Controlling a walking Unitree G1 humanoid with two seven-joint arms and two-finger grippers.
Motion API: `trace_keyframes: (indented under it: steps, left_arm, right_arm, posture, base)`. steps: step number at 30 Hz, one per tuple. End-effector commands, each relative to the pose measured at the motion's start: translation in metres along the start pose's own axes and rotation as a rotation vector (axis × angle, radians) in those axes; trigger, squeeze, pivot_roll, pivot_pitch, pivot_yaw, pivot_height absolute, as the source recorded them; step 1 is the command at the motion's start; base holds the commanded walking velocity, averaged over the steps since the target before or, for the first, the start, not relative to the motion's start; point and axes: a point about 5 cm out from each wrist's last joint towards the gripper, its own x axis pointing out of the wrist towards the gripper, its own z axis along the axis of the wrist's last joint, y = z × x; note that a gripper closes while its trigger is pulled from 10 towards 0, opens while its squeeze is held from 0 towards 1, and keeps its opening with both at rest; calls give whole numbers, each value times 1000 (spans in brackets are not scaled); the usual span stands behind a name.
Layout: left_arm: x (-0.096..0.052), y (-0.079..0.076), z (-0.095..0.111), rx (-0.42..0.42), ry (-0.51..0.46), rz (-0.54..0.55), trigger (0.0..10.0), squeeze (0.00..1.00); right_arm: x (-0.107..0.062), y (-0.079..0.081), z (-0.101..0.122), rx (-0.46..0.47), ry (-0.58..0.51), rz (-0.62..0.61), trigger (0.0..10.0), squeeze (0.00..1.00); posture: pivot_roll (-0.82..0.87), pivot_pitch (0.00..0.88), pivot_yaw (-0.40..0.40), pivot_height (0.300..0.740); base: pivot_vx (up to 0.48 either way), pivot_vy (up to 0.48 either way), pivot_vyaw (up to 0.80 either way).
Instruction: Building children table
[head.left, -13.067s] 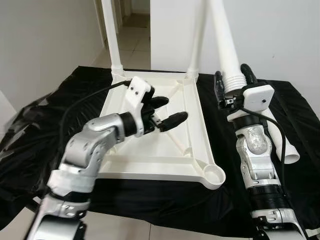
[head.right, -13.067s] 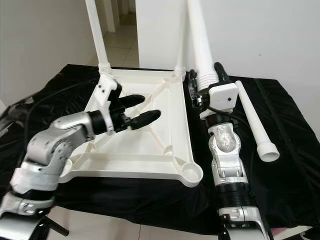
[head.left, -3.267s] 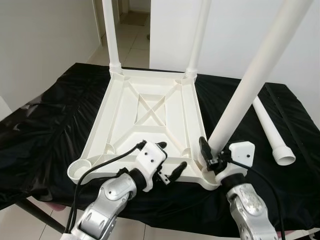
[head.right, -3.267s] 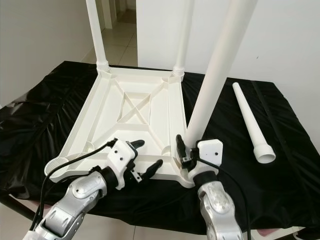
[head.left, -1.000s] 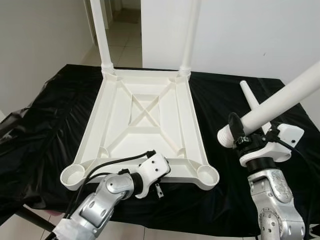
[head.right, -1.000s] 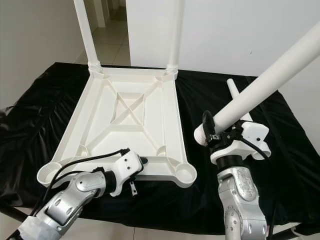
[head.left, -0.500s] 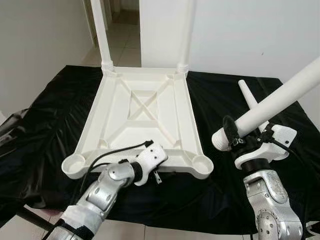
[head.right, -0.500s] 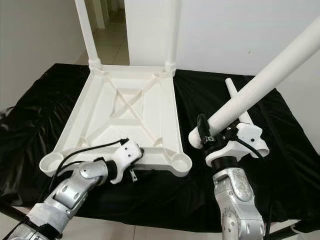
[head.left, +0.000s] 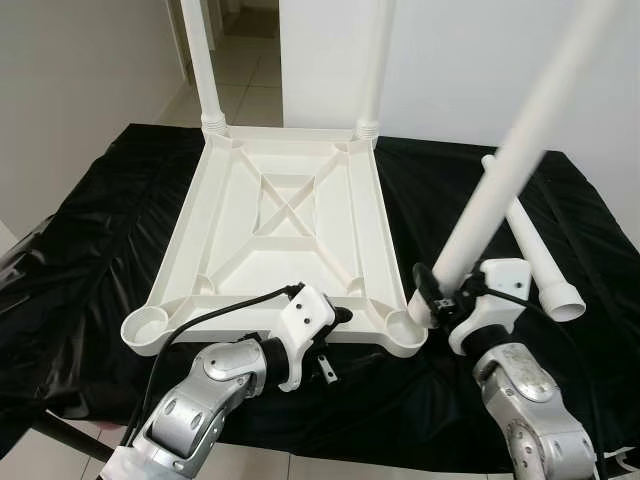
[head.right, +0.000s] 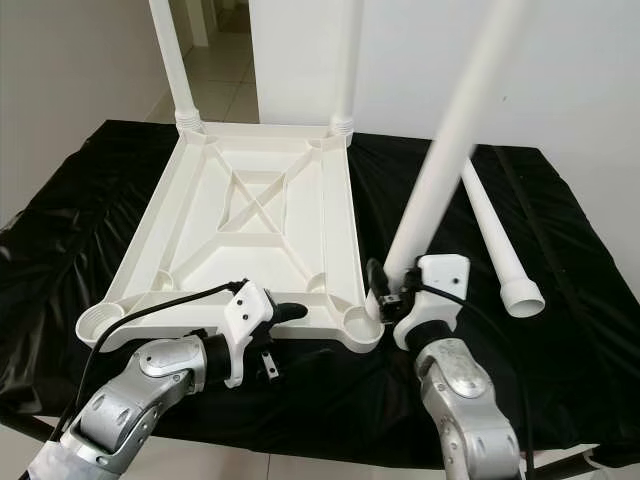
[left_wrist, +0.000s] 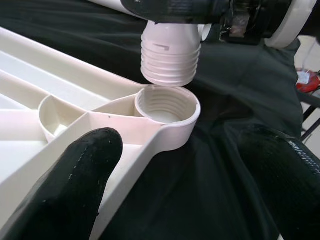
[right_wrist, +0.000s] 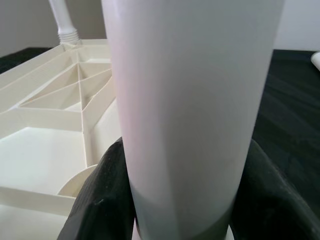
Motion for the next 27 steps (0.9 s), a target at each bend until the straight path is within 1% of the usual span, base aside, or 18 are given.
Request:
trace_keyframes:
  steps: [1,7,12,14,18,19,20,24,25,27]
  left_arm:
    - [-3,-3,0,-18,7,-52,10000,0]
    - [-7,-5,3,-14,-4,-47,10000,0]
    - [-9,-5,4,-11,-3,-40,10000,0]
    - [-9,-6,5,-16,-4,-41,10000,0]
    - [-9,-7,6,-17,-6,-46,10000,0]
    - [-10,-9,8,-13,-3,-56,10000,0]
    - [-10,-10,8,-13,0,-59,10000,0]
    - [-12,-10,9,-12,3,-60,10000,0]
    - [-13,-9,9,-10,4,-56,10000,0]
    - [-13,-9,10,-13,3,-57,10000,0]
  right_arm:
    - [3,4,0,-14,3,22,10000,0]
    - [8,14,-2,-35,-3,86,10000,0]
    - [13,21,-2,-16,-24,121,10000,0]
    - [14,25,-3,6,-36,136,10000,0]
    - [14,25,-6,26,-39,140,10000,0]
    - [11,25,-13,29,-20,144,10000,0]
    - [10,24,-16,21,-11,143,10000,0]
    - [4,20,-22,9,7,134,10000,0]
    - [-2,16,-25,-1,22,123,10000,0]
    - [-5,14,-27,-8,30,118,10000,0]
  posture:
    - [-30,80,-10,740]
    - [-21,77,-18,740]
    - [-16,73,-21,740]
    - [-15,72,-23,740]
    - [-14,73,-25,740]
    - [-12,72,-28,740]
    - [-9,71,-30,740]
    - [-11,70,-31,740]
    - [-11,70,-31,740]
    - [-15,71,-28,740]
  base:
    - [0,0,0]
    - [0,0,0]
    - [0,0,0]
    - [0,0,0]
    - [0,0,0]
    - [0,0,0]
    - [0,0,0]
    - [0,0,0]
    - [0,0,0]
    - [0,0,0]
